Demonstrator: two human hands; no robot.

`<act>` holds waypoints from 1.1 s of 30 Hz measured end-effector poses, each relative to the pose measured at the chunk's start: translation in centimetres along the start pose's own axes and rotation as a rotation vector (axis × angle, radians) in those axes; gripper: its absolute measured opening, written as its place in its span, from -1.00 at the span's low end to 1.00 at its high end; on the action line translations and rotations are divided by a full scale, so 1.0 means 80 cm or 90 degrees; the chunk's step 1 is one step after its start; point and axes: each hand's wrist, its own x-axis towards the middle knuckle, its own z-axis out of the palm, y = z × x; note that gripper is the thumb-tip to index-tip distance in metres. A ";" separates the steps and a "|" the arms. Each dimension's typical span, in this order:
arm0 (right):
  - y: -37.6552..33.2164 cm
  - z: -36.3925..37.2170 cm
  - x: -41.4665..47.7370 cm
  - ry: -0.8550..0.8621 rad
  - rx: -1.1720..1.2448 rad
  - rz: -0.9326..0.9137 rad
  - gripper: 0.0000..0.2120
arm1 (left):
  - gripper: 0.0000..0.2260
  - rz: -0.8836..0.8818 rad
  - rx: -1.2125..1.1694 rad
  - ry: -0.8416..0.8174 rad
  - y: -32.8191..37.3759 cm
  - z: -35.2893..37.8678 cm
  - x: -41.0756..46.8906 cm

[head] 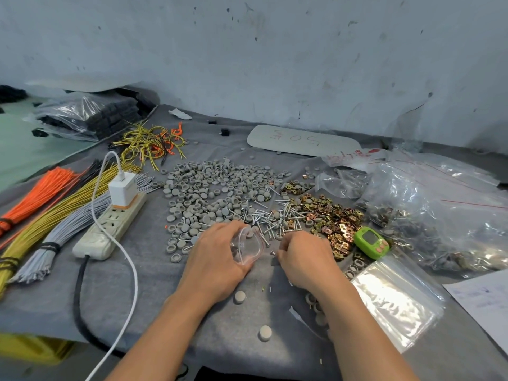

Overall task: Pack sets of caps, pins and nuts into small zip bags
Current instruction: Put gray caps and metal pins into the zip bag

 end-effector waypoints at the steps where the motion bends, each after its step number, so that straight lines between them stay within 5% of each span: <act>1: 0.000 -0.001 -0.002 0.020 0.029 -0.002 -0.88 | -0.71 -0.001 0.001 0.001 -0.001 0.000 0.000; 4: 0.001 -0.004 -0.007 0.078 0.083 -0.002 -0.89 | -0.69 0.001 0.003 0.002 -0.001 0.001 0.001; 13: -0.020 -0.008 -0.015 0.023 -0.046 0.047 -0.90 | -0.70 0.003 0.000 0.005 -0.001 0.002 0.001; 18: -0.022 -0.004 -0.024 0.149 0.207 -0.020 -0.89 | -0.71 -0.001 0.005 -0.002 -0.004 0.003 0.002; 24: -0.031 0.006 -0.029 0.117 0.394 -0.125 -0.85 | -0.70 -0.018 0.009 -0.028 -0.009 0.006 0.005; 33: -0.054 0.019 -0.016 0.044 0.369 -0.169 -0.83 | -0.81 0.015 -0.027 -0.004 -0.009 0.005 0.003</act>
